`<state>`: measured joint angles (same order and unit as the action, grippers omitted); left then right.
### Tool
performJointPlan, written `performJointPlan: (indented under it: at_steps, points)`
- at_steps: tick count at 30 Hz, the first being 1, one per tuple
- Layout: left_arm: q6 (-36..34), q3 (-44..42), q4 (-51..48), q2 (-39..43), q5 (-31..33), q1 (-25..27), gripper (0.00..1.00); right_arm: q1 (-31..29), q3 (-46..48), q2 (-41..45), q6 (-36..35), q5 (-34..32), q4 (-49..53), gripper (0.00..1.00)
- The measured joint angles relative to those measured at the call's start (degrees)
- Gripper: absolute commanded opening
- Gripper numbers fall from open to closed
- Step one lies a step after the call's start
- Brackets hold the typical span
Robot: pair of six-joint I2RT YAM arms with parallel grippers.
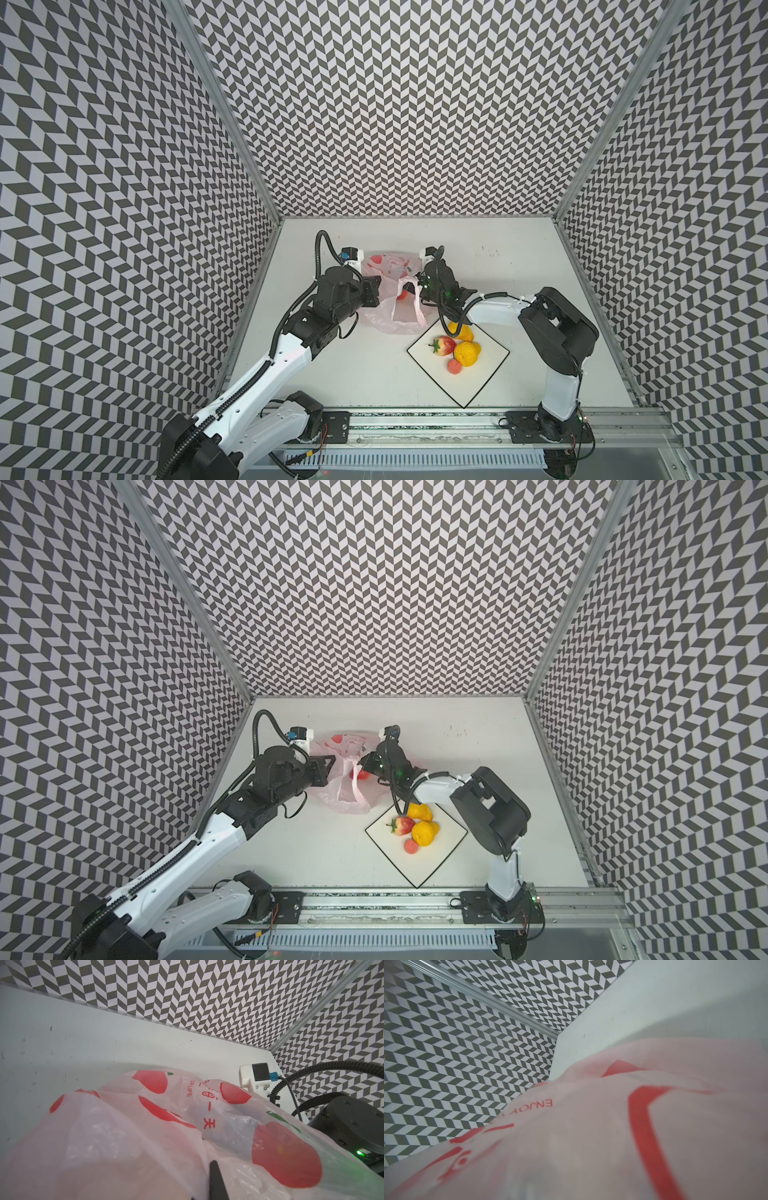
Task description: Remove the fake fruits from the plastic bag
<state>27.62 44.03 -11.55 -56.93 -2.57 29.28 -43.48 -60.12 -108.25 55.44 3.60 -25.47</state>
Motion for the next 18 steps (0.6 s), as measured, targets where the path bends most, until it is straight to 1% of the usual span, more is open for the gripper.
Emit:
performJointPlan:
  at_steps: [4, 9, 13, 18]
  points:
    - [-0.2, -3.2, 1.3, 0.1, -0.8, -2.0, 0.00, -0.2, 0.2, -0.2, 0.0, 0.1, 0.7, 0.70]
    - [2.1, -10.0, 2.4, 1.4, -1.9, -5.7, 0.00, -0.2, 0.2, -0.5, -1.3, -1.1, 1.2, 0.74]
    - [4.5, -14.0, 3.5, 2.6, -2.7, -6.6, 0.00, -0.2, -0.4, -1.2, -4.8, -3.7, 3.8, 0.76]
    - [6.7, -16.9, 5.4, 3.1, -3.8, -6.6, 0.00, -0.2, -4.4, -4.5, -10.3, -5.8, 7.6, 0.76]
